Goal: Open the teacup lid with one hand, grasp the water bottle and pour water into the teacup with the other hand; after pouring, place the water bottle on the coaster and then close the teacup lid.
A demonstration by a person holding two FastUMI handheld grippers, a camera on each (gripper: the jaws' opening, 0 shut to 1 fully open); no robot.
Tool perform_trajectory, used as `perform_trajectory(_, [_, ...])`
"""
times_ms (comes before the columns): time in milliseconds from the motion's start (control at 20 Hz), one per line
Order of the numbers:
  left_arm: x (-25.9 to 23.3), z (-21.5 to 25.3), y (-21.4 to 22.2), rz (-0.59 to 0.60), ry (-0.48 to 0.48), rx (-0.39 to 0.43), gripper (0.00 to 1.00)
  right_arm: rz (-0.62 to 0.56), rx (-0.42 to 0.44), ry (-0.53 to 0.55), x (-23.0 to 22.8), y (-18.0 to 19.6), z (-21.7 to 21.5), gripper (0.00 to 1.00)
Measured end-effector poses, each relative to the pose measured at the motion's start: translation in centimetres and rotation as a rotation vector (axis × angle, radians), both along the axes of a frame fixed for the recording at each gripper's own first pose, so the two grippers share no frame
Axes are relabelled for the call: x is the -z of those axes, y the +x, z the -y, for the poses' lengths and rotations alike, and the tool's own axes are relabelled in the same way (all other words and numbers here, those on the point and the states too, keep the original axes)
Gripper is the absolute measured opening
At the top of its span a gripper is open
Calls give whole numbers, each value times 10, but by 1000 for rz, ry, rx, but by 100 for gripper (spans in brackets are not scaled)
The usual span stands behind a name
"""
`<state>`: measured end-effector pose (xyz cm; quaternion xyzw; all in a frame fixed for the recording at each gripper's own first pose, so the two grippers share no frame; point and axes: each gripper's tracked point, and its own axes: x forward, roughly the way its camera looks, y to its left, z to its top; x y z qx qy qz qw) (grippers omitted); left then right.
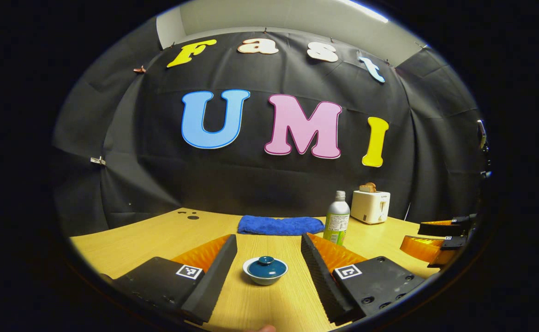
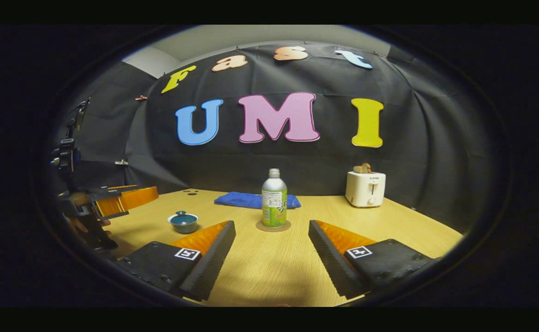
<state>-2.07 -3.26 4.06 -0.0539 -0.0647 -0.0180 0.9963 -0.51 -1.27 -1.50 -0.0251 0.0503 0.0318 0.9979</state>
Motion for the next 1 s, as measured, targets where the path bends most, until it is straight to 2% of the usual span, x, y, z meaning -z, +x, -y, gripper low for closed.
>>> perform_trajectory(450, [9,5,10,-29,29,-3,89,-18,9,31,8,8,10,99])
perform_trajectory(1000, [18,3,17,-62,19,-21,89,-45,-7,51,18,16,12,99])
